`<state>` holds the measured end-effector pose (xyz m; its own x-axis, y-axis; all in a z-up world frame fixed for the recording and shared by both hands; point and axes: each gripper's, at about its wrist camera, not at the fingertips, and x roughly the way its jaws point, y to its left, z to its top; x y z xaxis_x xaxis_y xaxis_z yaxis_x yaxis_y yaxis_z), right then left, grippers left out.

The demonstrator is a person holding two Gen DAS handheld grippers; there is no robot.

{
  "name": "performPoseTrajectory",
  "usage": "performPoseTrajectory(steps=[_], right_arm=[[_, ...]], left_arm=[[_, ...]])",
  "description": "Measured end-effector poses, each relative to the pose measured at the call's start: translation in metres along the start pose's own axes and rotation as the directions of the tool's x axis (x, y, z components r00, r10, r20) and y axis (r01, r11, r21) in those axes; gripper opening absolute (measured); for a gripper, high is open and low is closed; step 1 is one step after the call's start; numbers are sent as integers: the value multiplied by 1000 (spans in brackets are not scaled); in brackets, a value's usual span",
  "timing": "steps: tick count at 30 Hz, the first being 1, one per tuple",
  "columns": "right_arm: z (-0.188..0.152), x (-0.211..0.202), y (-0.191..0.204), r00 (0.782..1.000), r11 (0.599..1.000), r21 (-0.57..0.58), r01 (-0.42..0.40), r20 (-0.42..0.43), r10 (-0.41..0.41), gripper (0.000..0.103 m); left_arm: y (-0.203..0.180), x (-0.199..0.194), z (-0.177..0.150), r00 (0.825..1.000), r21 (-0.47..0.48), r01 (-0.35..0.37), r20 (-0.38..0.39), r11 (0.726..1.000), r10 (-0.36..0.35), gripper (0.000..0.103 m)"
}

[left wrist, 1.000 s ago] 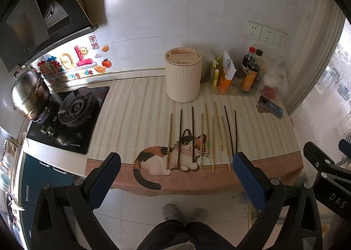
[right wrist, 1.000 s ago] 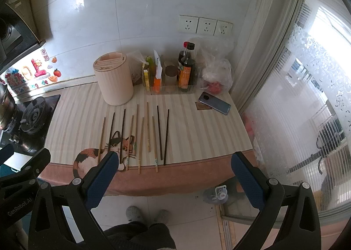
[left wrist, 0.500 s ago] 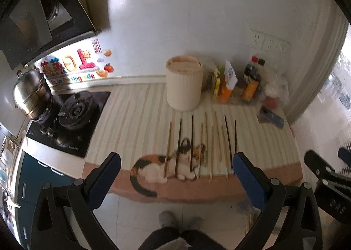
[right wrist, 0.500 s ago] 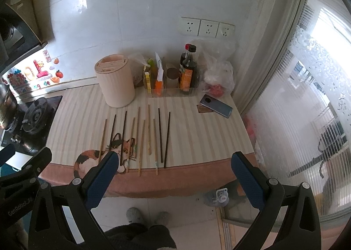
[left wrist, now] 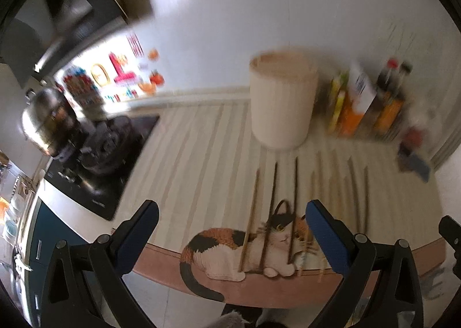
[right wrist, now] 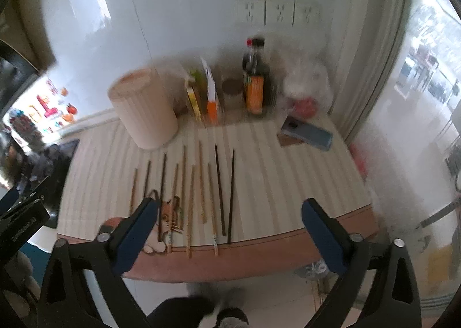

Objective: Organize utensils
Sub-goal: 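Lower both grippers toward the row of chopsticks on the mat, then close the left gripper on a light wooden chopstick while the right gripper grasps another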

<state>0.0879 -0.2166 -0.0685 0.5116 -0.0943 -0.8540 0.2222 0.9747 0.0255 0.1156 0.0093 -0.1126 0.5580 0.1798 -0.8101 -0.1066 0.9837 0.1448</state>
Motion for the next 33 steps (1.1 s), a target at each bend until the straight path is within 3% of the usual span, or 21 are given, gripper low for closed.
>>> performPoseTrajectory(steps=[2, 4, 8, 13, 17, 20, 22, 23, 26, 32, 33], right_arm=[[1, 34, 6, 999, 1000, -6, -9, -54, 9, 91], [1, 69, 12, 994, 999, -11, -30, -110, 29, 79], [-6, 136, 20, 970, 999, 16, -44, -240, 46, 66], [-16, 200, 25, 933, 997, 56, -46, -353, 62, 51], [-18, 231, 31, 914, 997, 76, -29, -401, 57, 46], [-16, 247, 31, 902, 996, 83, -14, -429, 48, 43], [-16, 255, 32, 894, 997, 78, -11, -446, 45, 42], [-15, 258, 32, 891, 997, 75, -9, -453, 42, 42], [-13, 272, 30, 880, 997, 81, -15, -472, 52, 39], [-13, 300, 36, 857, 996, 80, -33, -511, 69, 31], [-13, 306, 37, 854, 997, 70, -26, -517, 59, 31]], left_arm=[[-2, 36, -1, 998, 18, 16, -68, 1000, -15, 103], [-2, 71, -2, 989, 26, 43, -141, 999, -39, 102], [-7, 133, -8, 953, 27, 133, -277, 991, -120, 101], [-17, 200, -16, 901, 35, 172, -410, 984, -143, 64], [-21, 229, -22, 870, 25, 179, -471, 983, -147, 53], [-23, 234, -27, 863, 35, 186, -484, 982, -146, 44], [-25, 239, -34, 850, 35, 198, -503, 980, -154, 24], [-26, 239, -37, 854, 38, 199, -496, 979, -154, 24], [-29, 237, -44, 856, 68, 214, -493, 974, -154, 7], [-21, 239, -51, 849, 60, 220, -504, 974, -161, 5], [-10, 244, -37, 845, 54, 217, -510, 975, -160, 5]])
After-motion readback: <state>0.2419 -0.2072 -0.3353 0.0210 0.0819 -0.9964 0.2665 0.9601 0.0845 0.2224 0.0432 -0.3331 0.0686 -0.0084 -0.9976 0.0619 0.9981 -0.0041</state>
